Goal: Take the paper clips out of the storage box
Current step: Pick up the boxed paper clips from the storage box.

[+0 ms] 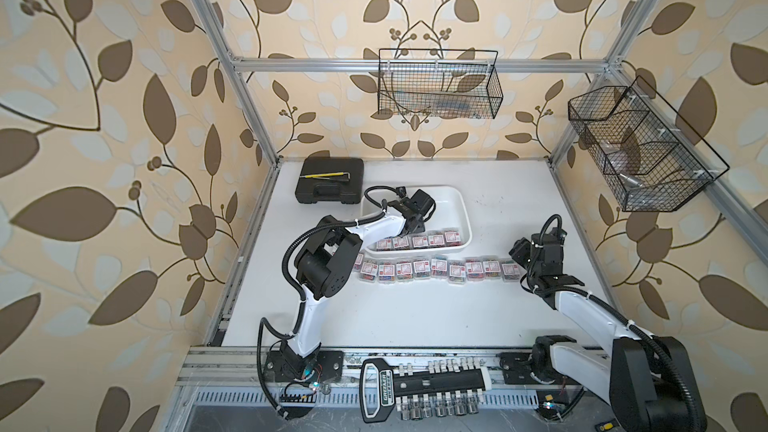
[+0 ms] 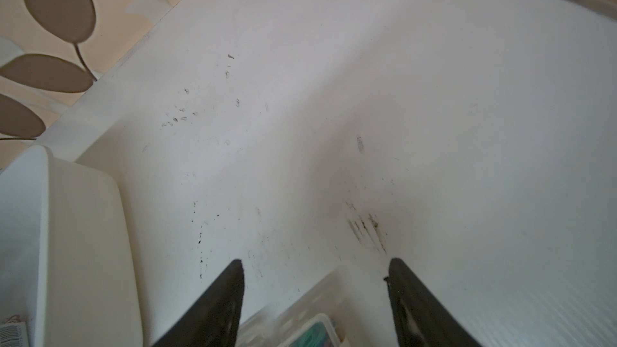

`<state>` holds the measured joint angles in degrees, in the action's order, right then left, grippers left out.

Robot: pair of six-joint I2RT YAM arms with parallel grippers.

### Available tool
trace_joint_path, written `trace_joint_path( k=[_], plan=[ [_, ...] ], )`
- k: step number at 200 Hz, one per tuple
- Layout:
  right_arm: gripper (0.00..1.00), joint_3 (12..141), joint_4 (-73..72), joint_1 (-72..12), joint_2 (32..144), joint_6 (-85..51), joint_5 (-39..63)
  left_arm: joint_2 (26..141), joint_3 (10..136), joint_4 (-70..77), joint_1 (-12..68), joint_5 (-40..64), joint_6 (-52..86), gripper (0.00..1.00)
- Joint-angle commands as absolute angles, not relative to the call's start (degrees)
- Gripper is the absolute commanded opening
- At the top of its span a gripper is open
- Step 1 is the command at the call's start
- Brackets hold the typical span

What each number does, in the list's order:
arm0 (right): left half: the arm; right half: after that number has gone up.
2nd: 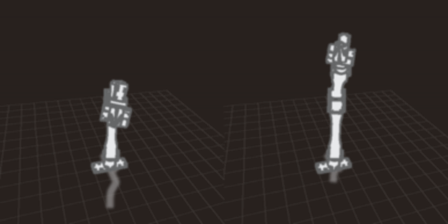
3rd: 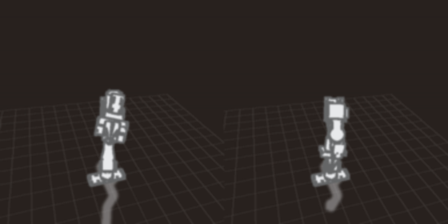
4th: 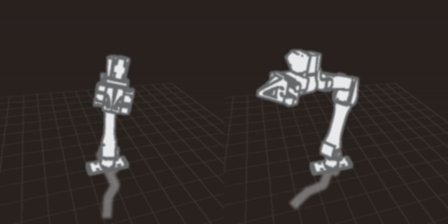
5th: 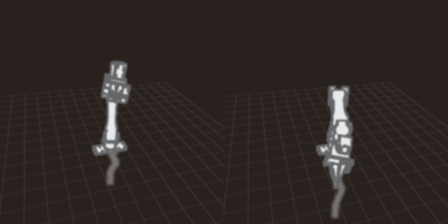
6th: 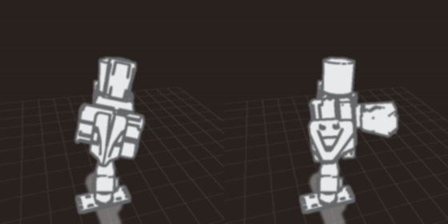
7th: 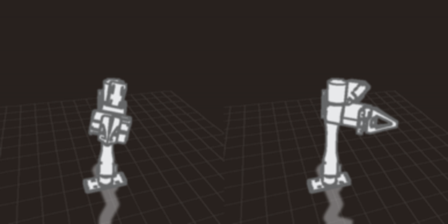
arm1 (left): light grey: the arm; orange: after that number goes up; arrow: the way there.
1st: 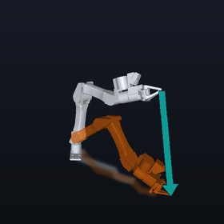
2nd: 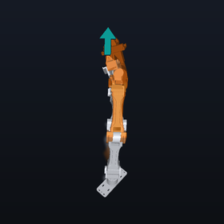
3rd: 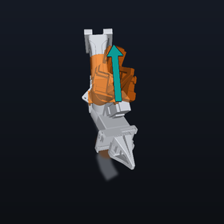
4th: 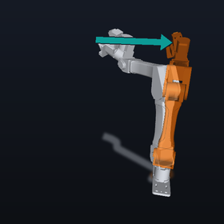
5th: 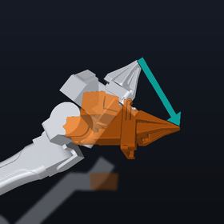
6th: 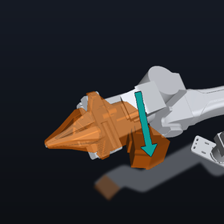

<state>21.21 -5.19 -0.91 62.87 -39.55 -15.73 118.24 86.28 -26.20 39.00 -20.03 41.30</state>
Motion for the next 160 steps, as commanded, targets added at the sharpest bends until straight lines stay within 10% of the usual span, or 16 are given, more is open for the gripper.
trace_joint_path(
  k=[1,160],
  plan=[
    [0.69,23.2,-5.2,-1.2,63.3,-39.2,-17.1,119.8,89.5,-29.2,39.1,-20.9,44.0,0.75],
    [0.69,23.6,-5.0,-1.7,63.8,-38.9,-17.3,127.8,97.3,-29.5,39.2,-14.5,41.9,0.85]
  ],
)
